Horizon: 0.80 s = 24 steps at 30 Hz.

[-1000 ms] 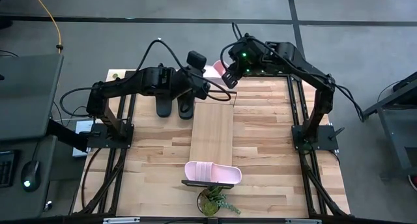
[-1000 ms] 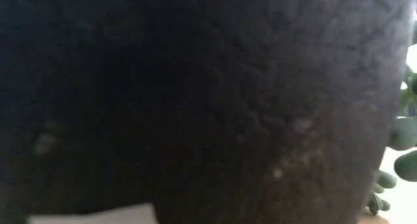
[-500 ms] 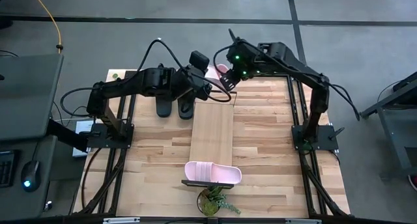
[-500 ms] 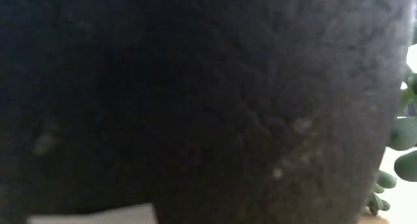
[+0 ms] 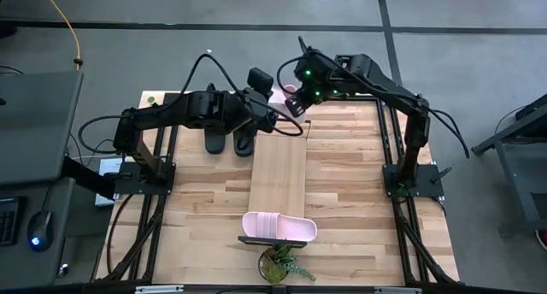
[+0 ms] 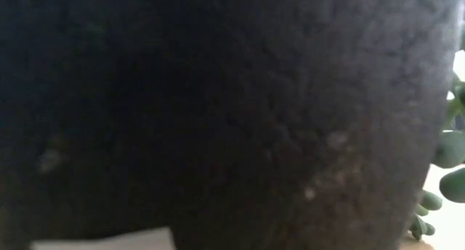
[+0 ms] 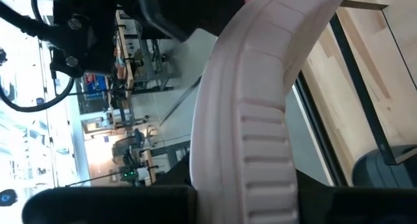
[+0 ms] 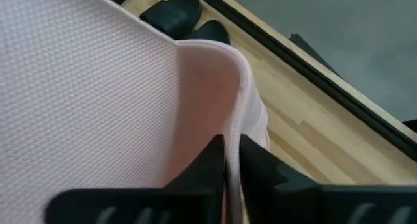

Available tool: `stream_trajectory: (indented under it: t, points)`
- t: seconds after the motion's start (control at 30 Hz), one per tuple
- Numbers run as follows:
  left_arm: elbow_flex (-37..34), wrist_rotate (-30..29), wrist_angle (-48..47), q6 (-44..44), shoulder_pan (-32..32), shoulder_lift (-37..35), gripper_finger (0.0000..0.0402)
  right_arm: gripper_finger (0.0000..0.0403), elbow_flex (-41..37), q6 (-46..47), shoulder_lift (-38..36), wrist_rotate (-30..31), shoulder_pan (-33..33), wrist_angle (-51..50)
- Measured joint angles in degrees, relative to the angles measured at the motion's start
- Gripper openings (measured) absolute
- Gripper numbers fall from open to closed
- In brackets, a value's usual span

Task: Pick and place slides into the shelf
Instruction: Put the pink slides on the shelf

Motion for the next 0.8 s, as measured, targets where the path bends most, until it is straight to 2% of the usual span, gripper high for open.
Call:
stream_trajectory:
  t: [0.23, 0.57, 0.8]
  points:
    - [0.02, -0.91, -0.04, -1.94, 0.0, 0.0, 0.0047, 0.0004, 0.0, -2.49, 0.0, 0.56, 0.0, 0.21]
    - [0.24, -0.5, 0.17, -13.4, -0.4, -0.34, 0.0145, 0.0002, -0.04, -4.7, -0.37, 1.31, -1.18, 0.3]
    - [0.59, 4.5, -1.09, -22.51, -1.87, -3.42, 0.0187, 0.0, 3.26, -7.64, -1.25, 2.68, -4.11, -0.9]
